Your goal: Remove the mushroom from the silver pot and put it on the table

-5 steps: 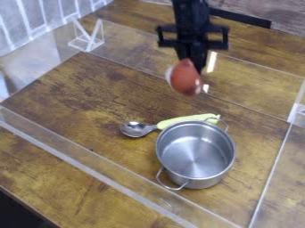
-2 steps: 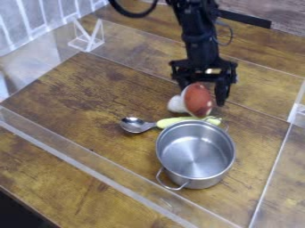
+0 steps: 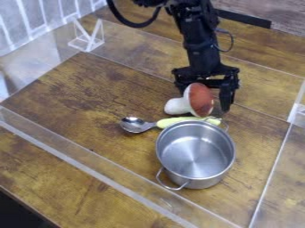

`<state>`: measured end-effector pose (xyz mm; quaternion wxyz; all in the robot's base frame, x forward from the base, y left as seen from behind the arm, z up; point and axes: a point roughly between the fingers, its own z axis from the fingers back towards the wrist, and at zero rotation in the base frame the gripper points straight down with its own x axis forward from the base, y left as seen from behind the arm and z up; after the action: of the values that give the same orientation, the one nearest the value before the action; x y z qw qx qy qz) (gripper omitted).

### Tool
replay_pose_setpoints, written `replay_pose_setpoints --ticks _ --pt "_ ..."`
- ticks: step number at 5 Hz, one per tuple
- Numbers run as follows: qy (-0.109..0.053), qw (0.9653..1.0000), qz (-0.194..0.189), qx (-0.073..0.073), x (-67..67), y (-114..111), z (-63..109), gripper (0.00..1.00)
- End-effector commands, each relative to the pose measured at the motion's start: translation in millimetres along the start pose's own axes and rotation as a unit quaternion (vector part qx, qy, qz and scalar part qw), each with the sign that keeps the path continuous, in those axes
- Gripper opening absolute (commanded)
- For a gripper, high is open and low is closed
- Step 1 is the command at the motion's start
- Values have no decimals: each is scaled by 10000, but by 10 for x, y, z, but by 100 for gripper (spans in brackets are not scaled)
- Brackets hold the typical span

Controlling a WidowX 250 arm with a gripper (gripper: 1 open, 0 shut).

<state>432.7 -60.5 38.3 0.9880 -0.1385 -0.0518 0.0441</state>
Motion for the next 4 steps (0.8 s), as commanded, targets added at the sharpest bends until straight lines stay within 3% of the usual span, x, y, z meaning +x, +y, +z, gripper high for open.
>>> replay_pose_setpoints --ticks 1,4 --pt "-365 9992 131 -87 151 59 233 100" --pt "-335 9985 378 -225 239 157 219 100"
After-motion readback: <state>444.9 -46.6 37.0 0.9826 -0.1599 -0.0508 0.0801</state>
